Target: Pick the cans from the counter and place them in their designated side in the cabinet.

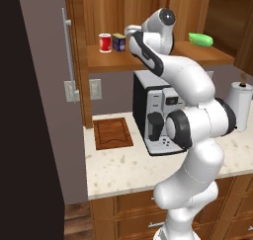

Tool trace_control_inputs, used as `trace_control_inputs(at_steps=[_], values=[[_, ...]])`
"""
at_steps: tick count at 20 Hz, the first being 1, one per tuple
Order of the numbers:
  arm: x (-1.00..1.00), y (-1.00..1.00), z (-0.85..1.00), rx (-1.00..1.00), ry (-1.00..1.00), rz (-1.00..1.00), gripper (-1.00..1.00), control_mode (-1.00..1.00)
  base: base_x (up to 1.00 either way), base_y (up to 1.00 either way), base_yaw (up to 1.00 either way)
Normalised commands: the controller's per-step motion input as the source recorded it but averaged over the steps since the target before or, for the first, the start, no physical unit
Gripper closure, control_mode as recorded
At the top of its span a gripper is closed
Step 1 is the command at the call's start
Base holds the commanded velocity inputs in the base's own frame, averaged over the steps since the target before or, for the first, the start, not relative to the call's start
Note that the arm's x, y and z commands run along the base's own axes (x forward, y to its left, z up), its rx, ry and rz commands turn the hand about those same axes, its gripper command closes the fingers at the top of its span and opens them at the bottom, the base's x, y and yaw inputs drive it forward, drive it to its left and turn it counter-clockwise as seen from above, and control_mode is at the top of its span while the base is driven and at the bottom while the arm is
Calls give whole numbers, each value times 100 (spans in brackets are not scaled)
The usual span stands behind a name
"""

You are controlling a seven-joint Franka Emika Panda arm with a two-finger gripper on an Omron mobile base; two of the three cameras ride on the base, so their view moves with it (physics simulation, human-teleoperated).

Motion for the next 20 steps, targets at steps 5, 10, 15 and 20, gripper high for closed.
trace_control_inputs(at_steps=[5, 10, 15, 20], values=[[39, 14, -24, 0, 2, 0, 100, -100, 0, 0, 0], [35, 7, -26, 0, 2, 0, 100, -100, 0, 0, 0], [25, 1, -28, 0, 2, 1, -100, -100, 0, 0, 0], [17, 0, -10, 0, -2, 3, -100, -100, 0, 0, 0]])
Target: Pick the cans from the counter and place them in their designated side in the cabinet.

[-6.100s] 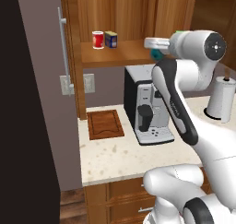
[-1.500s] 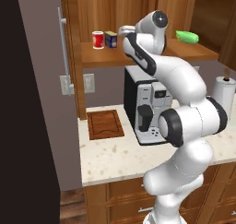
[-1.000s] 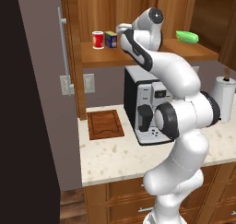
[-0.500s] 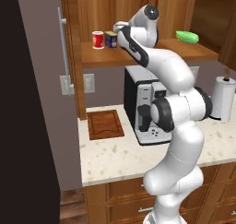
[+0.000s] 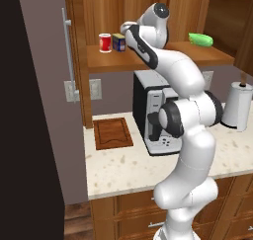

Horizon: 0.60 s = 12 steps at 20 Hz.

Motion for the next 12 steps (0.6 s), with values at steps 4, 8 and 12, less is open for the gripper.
trace_control_inputs(at_steps=[4, 8, 12], values=[[20, 2, -4, 0, -10, 5, -100, -100, 0, 0, 0], [20, 3, 0, 0, -15, 6, -100, -100, 0, 0, 0], [13, 0, -2, 0, -16, 7, -100, -100, 0, 0, 0]])
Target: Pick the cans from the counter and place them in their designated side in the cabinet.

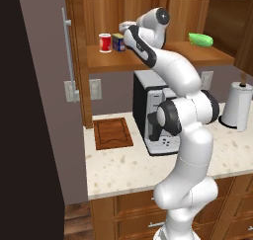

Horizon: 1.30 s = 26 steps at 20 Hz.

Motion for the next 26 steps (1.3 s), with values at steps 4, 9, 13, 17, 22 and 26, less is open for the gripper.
trace_control_inputs(at_steps=[4, 9, 13, 17, 22, 26], values=[[1, 0, -1, 0, -20, 8, -100, -100, 0, 0, 0], [-10, -5, 0, 0, -21, 9, -100, -100, 0, 0, 0], [-25, -14, 4, 0, -4, 8, -100, -100, 0, 0, 0], [-46, -24, 13, 0, 0, 7, -100, -100, 0, 0, 0], [-62, -23, 22, -2, 0, 5, -100, -100, 0, 0, 0], [-69, -18, 22, -4, 0, 4, -100, -100, 0, 0, 0]])
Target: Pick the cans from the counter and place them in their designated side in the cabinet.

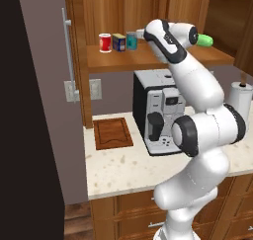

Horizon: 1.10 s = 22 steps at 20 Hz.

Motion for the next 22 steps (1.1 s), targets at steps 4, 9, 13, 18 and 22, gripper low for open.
trace_control_inputs(at_steps=[4, 9, 13, 18, 22], values=[[-76, -9, 20, -5, 2, 2, -100, -100, 0, 0, 0], [-84, -6, 18, -5, 8, 3, -100, -100, 0, 0, 0], [-92, -2, 12, -6, 6, 3, -100, -100, 0, 0, 0], [-100, -5, 7, -5, 3, 3, -100, -100, 0, 0, 0], [-100, -5, 2, -5, 1, 3, -100, -100, 0, 0, 0]])
